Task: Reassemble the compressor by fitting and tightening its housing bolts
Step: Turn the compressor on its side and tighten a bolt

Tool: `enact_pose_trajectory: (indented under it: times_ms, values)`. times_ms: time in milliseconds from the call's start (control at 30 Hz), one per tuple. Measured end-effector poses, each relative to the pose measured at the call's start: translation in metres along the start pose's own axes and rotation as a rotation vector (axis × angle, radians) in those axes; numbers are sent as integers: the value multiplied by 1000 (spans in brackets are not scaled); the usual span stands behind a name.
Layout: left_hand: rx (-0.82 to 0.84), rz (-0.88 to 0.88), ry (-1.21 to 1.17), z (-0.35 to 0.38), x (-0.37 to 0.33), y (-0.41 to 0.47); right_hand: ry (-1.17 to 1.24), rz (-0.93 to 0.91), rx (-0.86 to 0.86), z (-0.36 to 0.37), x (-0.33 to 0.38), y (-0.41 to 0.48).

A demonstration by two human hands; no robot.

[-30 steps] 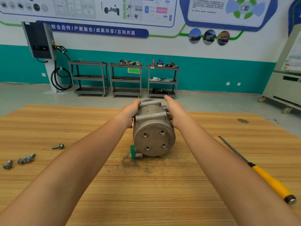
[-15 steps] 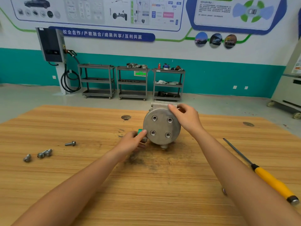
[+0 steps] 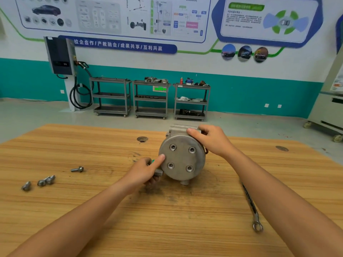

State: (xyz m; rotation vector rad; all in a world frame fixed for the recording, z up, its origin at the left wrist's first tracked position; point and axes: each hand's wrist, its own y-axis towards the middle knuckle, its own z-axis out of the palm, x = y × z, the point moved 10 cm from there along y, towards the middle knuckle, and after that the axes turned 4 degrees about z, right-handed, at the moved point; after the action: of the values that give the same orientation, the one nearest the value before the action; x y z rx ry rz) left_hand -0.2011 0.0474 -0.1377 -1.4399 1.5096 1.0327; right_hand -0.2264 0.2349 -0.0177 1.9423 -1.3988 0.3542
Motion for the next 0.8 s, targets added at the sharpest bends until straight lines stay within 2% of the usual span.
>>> enact_pose_trajectory:
  times_ms: [200,367,433,600,667,800]
  values:
    - [-24,47,121,-45,-16,-52,63,-90,4,0,42,-52]
    - [-82,169,416,-89,-73,-81,148,-125,-62,-12,67,-96]
    - [-96,196,479,-96,-95,-75,263,-27,-112,-19,59,-95]
    - [-19,138,478,-79,-128,-23,586,391,-139,-19,13,-76]
    - [17,100,523,-69,-134,-1,628,458,-126,-16,4,-73]
    - [69,72,581,-54,-142,22,706,476,-113,-14,-4,-78]
